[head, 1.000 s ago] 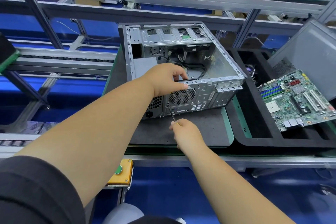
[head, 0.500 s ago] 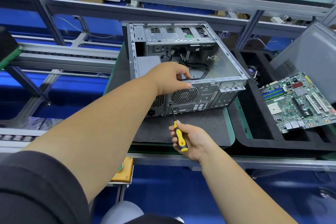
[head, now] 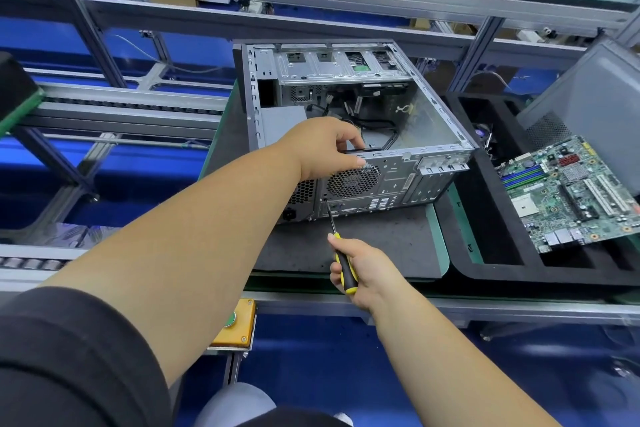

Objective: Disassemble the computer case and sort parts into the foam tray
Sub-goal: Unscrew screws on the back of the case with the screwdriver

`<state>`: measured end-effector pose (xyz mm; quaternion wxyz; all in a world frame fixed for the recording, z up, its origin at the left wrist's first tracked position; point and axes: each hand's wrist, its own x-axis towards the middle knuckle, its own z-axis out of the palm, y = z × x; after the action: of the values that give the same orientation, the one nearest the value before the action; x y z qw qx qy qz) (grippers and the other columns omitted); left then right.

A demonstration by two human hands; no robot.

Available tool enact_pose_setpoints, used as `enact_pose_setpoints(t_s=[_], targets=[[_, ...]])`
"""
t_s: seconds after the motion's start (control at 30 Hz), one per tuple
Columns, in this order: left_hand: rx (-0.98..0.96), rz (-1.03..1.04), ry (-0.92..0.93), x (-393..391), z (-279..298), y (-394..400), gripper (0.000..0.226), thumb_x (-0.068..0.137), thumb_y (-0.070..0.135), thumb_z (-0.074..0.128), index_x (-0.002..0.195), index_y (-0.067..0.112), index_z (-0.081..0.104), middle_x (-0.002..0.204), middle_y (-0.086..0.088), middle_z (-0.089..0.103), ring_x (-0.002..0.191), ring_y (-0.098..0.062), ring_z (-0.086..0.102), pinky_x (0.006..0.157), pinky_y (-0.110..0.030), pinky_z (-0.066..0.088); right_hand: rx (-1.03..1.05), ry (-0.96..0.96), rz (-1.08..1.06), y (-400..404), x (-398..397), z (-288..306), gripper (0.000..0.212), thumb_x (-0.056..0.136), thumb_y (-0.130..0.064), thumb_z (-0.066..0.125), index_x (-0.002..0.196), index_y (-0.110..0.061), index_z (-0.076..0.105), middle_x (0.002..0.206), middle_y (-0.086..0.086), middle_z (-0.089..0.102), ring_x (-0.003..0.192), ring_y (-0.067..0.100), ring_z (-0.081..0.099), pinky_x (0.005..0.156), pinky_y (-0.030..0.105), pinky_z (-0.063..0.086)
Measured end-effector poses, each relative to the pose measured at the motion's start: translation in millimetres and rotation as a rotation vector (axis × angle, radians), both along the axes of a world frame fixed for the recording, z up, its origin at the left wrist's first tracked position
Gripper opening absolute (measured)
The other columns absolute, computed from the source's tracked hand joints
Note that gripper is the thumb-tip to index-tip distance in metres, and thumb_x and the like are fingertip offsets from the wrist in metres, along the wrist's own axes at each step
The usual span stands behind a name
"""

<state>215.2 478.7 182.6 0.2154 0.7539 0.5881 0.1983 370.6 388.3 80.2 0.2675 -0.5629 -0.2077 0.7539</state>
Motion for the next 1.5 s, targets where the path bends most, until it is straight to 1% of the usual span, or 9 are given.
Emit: enact_pose_setpoints(t_s=[0.1,0.23,0.33,0.47,0.73,0.9,1.03,1.27,1.5], targets=[[-0.002,0.0,-0.001,0.3,0.0,0.4,0.021,0.083,0.048,0.068,0.103,0.041,0.066,0.096,0.011,0.062,0.079,0.001,0.053,0.075,-0.025,0.042,-0.074,0.176,0.04,-0.2,4.1,5.3,0.032,0.094,-0.031,0.062,0.096,0.0,0.067,0.071,0.007,0.059,0.051,0.012,0.053,0.049,0.023,0.047],[0.003,-0.003,0.005,0.1,-0.1,0.6,0.022,0.084,0.048,0.068,0.104,0.04,0.067,0.095,0.012,0.062,0.079,0.001,0.053,0.074,-0.025,0.042,-0.091,0.264,0.056,0.6,10.8,7.9,0.034,0.098,-0.024,0.054,0.092,0.005,0.07,0.084,0.013,0.063,0.056,0.014,0.055,0.055,0.024,0.051],[0.002,-0.006,0.006,0.3,-0.3,0.9,0.022,0.084,0.048,0.068,0.104,0.04,0.067,0.096,0.011,0.062,0.079,0.0,0.054,0.076,-0.026,0.045,-0.054,0.223,0.068,-0.6,10.5,7.6,0.035,0.101,-0.028,0.054,0.086,-0.001,0.072,0.081,0.01,0.065,0.06,0.015,0.059,0.058,0.026,0.053],[0.007,-0.008,0.02,0.2,0.1,1.0,0.023,0.084,0.048,0.067,0.105,0.04,0.067,0.096,0.011,0.062,0.08,0.0,0.054,0.076,-0.026,0.045,-0.034,0.132,0.045,-4.6,7.7,5.0,0.034,0.099,-0.035,0.058,0.086,-0.007,0.072,0.078,0.006,0.067,0.054,0.014,0.058,0.05,0.024,0.051],[0.006,-0.006,0.024,0.6,0.8,0.8,0.023,0.084,0.048,0.068,0.105,0.039,0.067,0.096,0.01,0.063,0.078,-0.001,0.053,0.077,-0.027,0.046,-0.082,0.054,-0.008,-4.1,-2.4,0.5,0.021,0.09,-0.026,0.072,0.094,-0.006,0.066,0.065,0.002,0.061,0.045,0.008,0.05,0.041,0.019,0.042],[0.003,-0.004,0.025,0.7,1.4,-0.2,0.023,0.084,0.048,0.068,0.105,0.038,0.068,0.097,0.009,0.063,0.082,-0.005,0.056,0.078,-0.028,0.047,-0.087,0.136,0.014,-3.6,-1.1,3.8,0.034,0.096,-0.032,0.061,0.084,-0.002,0.07,0.07,0.007,0.061,0.047,0.009,0.049,0.042,0.02,0.043],[0.004,-0.001,0.033,1.1,1.3,-0.2,0.024,0.084,0.048,0.068,0.106,0.039,0.068,0.101,0.008,0.064,0.09,-0.012,0.059,0.08,-0.028,0.047,-0.094,0.231,0.01,-4.1,8.3,3.3,0.041,0.102,-0.027,0.048,0.091,0.004,0.072,0.083,0.014,0.064,0.055,0.013,0.054,0.05,0.023,0.049],[0.003,0.002,0.026,0.4,0.5,0.4,0.027,0.084,0.048,0.067,0.109,0.037,0.068,0.1,0.008,0.064,0.085,-0.01,0.057,0.077,-0.027,0.046,-0.047,0.114,0.011,-7.5,7.4,0.9,0.037,0.1,-0.035,0.055,0.091,-0.005,0.076,0.087,0.01,0.073,0.065,0.019,0.068,0.057,0.028,0.056],[0.008,-0.001,0.016,0.3,0.0,1.1,0.027,0.084,0.048,0.068,0.109,0.037,0.068,0.096,0.009,0.062,0.08,-0.004,0.054,0.067,-0.02,0.039,-0.049,0.12,-0.011,-9.1,7.8,-0.7,0.035,0.098,-0.035,0.058,0.092,-0.005,0.074,0.082,0.008,0.07,0.061,0.015,0.063,0.056,0.027,0.054]])
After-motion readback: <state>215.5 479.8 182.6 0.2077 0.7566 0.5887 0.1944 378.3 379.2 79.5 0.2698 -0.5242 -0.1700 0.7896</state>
